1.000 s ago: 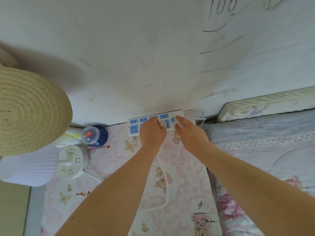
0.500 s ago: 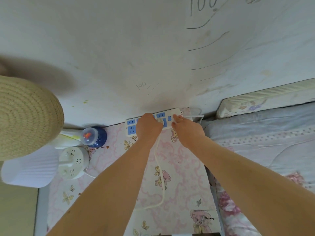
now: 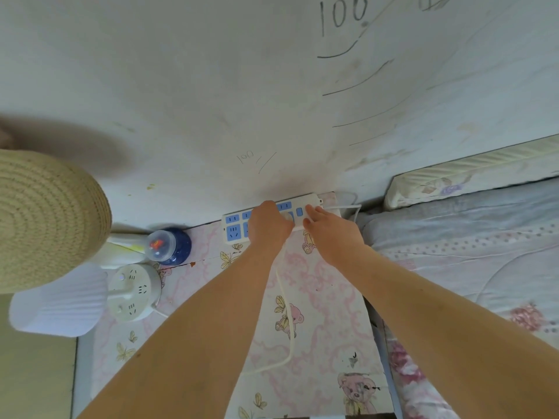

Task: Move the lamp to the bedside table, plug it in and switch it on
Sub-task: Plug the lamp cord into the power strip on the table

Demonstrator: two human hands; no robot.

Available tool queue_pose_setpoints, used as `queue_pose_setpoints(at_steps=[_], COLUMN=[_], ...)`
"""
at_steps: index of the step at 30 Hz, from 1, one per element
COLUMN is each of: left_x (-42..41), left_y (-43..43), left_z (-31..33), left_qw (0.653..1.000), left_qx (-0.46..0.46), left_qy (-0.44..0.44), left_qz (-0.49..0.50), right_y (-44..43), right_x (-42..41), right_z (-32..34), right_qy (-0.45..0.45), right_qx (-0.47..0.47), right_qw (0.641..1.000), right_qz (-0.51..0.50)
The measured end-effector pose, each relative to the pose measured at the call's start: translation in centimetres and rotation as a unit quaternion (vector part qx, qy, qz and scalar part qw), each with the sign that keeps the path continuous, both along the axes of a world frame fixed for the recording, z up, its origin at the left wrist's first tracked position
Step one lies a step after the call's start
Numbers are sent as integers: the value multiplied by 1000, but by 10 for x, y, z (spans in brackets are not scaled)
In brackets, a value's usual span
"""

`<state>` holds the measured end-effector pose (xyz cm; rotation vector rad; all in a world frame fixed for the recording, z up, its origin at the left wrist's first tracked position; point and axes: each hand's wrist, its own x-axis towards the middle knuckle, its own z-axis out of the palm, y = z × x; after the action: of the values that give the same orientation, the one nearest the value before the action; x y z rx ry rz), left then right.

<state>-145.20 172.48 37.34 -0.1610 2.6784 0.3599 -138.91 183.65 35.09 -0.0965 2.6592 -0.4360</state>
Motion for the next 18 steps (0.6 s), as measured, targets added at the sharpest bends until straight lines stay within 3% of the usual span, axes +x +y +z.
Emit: queue_pose_setpoints(at_steps=[18], left_x=[-3], left_y=[6], left_z=[1], left_qw=[999], left_qx=[17], left_qy=[-19], left_qz=[31], right_y=[0], right_x=[5], right_z=[0], right_qy=[7], right_qx=[-28], right_qw=[1000], right_qz=[-13])
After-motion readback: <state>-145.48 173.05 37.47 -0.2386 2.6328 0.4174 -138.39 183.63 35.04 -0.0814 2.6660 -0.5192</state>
